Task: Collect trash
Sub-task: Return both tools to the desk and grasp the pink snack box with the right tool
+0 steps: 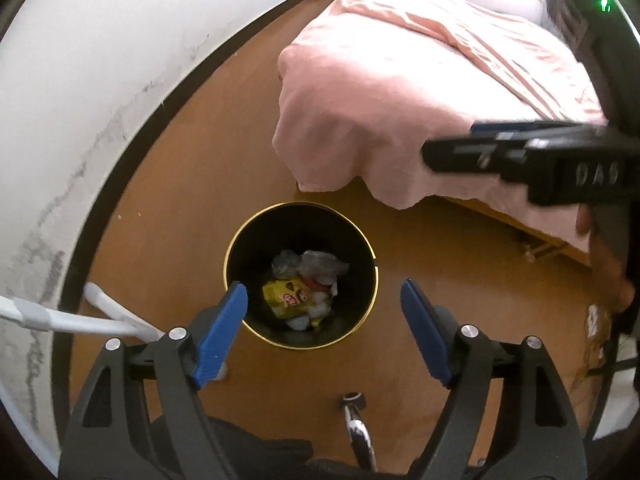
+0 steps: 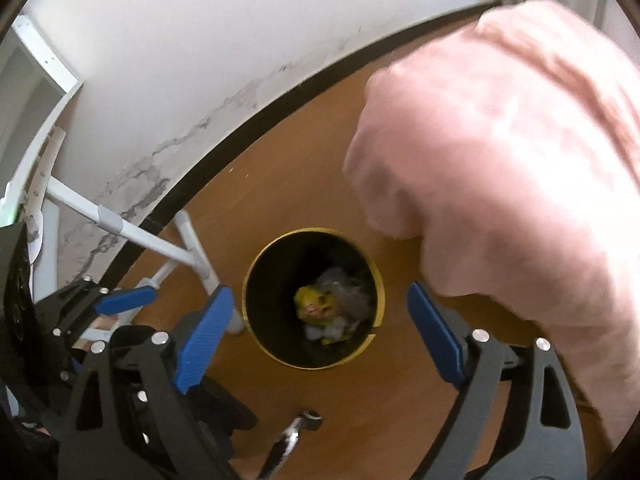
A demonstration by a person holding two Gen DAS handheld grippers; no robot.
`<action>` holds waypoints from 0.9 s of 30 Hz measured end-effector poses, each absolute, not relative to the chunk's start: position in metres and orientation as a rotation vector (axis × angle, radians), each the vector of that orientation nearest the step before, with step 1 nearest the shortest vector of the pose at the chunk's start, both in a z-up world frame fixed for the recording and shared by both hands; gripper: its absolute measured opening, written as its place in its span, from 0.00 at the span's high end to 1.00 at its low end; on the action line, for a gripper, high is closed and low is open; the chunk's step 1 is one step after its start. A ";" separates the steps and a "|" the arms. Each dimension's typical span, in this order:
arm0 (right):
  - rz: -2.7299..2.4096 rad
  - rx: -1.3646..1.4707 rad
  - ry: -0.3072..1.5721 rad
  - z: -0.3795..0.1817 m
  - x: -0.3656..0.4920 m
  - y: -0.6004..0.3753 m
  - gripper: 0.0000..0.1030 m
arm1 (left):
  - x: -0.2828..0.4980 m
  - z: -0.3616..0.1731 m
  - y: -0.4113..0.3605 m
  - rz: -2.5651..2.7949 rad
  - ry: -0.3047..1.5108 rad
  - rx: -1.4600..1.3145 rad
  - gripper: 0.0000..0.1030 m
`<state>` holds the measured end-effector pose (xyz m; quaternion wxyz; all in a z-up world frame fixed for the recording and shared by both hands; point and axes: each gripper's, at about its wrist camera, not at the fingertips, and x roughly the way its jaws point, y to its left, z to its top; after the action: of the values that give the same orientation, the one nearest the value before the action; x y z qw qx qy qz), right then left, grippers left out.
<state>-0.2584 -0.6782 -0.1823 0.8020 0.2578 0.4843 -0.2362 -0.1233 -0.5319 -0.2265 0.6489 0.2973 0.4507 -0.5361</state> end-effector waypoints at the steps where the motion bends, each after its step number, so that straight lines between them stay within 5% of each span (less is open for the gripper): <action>1: -0.519 0.529 1.031 -0.170 -0.264 -0.677 0.14 | -0.128 -0.217 -0.528 -1.234 1.010 0.674 0.25; 15: -0.469 0.322 0.721 -0.001 -0.234 -0.566 0.07 | -0.105 -0.036 -0.384 -1.119 0.716 0.454 0.11; 21: -0.191 0.206 0.665 0.027 -0.138 -0.467 0.07 | -0.052 -0.008 -0.267 -0.788 0.638 0.457 0.09; 27: 0.038 0.141 0.597 0.051 -0.061 -0.360 0.07 | 0.027 -0.016 -0.142 -0.456 0.769 0.360 0.09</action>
<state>-0.0612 -0.3603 0.0515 0.9531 0.0694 0.2939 0.0186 0.0269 -0.1417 -0.0165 0.8861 0.1730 0.3696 -0.2195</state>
